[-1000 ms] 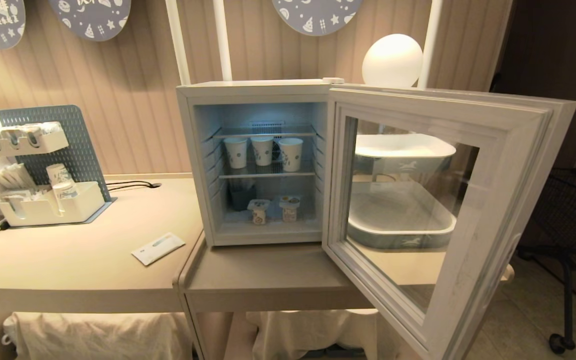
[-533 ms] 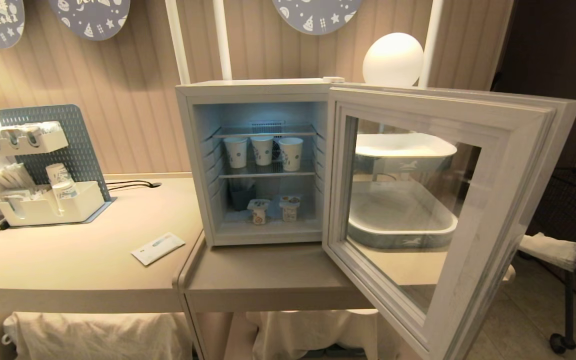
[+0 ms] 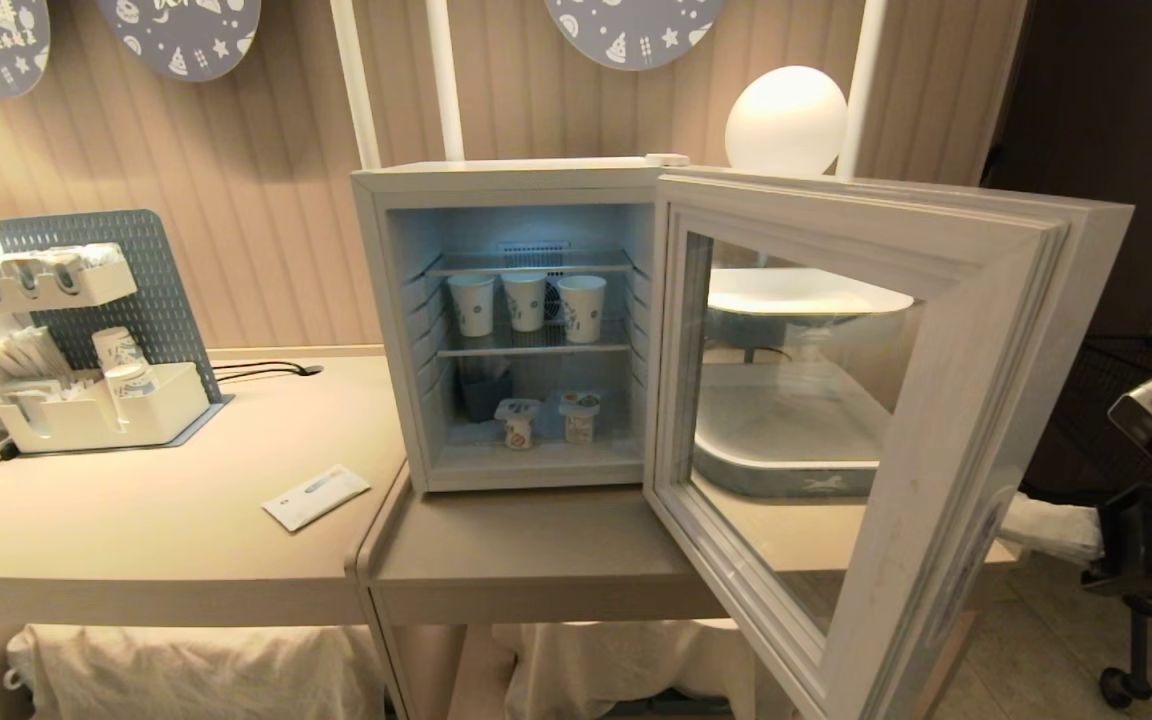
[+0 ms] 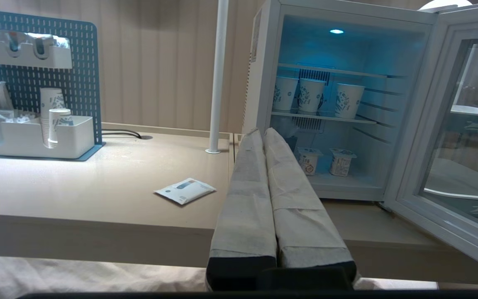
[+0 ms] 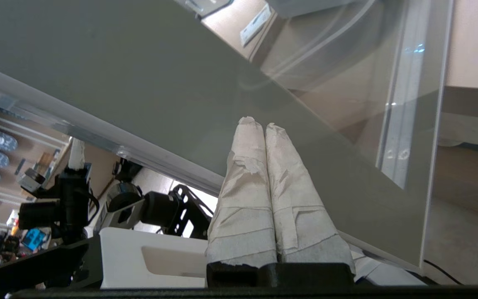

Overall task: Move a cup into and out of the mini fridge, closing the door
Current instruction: Close the freezer door

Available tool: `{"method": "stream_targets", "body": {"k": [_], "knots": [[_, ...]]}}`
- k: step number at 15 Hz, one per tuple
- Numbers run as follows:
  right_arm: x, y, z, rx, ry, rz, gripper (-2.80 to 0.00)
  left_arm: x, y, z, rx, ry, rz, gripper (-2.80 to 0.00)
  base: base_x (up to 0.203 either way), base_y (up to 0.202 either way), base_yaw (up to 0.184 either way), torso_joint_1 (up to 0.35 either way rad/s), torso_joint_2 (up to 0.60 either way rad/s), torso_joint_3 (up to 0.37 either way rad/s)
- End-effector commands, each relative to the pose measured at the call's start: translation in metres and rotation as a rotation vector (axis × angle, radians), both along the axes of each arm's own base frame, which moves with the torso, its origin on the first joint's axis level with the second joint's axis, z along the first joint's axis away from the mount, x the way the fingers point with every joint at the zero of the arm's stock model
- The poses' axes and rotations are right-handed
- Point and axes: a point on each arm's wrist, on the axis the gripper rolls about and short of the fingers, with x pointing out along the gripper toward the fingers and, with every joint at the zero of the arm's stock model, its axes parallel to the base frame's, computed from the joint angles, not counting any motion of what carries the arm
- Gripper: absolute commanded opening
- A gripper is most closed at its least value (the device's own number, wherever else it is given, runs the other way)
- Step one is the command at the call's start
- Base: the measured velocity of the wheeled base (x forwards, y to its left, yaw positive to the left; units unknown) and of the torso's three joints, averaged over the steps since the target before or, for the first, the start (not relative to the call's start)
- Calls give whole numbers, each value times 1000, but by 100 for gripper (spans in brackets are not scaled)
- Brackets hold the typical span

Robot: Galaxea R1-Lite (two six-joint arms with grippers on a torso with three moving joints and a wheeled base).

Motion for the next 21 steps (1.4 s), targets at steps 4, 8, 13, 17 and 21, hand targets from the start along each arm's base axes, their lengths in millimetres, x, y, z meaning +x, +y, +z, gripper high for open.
{"method": "stream_targets", "body": {"k": [4, 8, 13, 17, 21], "knots": [[6, 55, 9, -132, -35, -31, -280, 4, 0, -11, -2, 38, 1, -280, 0, 0, 0, 0, 0, 0], [23, 132, 33, -239, -154, -158, -280, 4, 0, -11, -3, 38, 1, -280, 0, 0, 0, 0, 0, 0], [55, 204, 48, -385, -372, -267, -280, 4, 0, -11, -4, 39, 1, -280, 0, 0, 0, 0, 0, 0], [65, 285, 55, -514, -589, -233, -280, 4, 0, -11, -12, 39, 0, -280, 0, 0, 0, 0, 0, 0], [84, 343, 36, -626, -735, -193, -280, 4, 0, -11, -12, 39, 0, -280, 0, 0, 0, 0, 0, 0]]}}
